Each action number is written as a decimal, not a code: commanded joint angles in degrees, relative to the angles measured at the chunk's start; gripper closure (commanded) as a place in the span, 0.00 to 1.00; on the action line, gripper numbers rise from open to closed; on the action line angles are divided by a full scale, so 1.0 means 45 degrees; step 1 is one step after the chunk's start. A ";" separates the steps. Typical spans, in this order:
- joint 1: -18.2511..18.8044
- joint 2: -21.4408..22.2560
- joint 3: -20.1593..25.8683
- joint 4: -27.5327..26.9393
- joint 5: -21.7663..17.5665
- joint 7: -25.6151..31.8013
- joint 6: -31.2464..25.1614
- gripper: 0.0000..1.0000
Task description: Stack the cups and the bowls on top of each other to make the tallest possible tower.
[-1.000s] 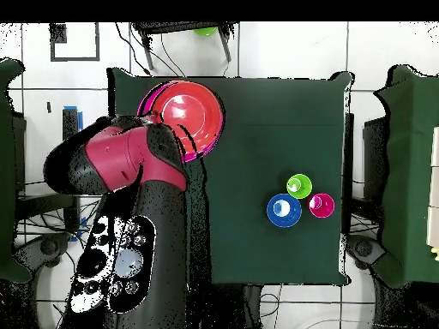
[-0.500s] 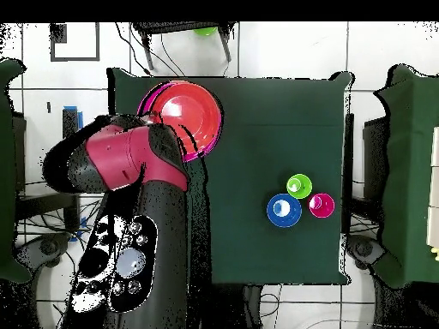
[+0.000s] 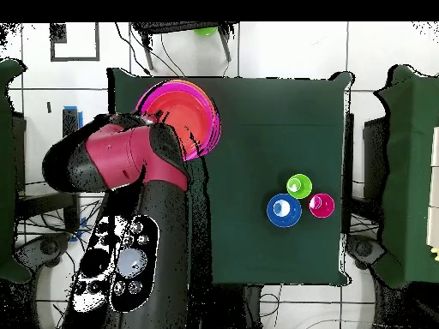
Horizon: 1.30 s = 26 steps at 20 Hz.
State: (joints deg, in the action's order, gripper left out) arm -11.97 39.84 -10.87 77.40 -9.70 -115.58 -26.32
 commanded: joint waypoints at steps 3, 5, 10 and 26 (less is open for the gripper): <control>0.0097 -0.0283 0.0785 0.1137 0.0282 -0.1297 -0.0658 0.00; 0.0053 -0.0316 0.0708 0.1077 0.0376 -0.1385 -0.0825 0.00; 0.0066 -0.0257 0.0635 0.1099 0.0528 -0.1435 -0.0974 0.00; 0.0356 0.0311 0.0459 0.1598 0.0737 -0.1061 -0.1122 0.00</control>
State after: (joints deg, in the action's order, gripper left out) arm -11.57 40.81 -10.99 77.98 -6.58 -115.58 -26.33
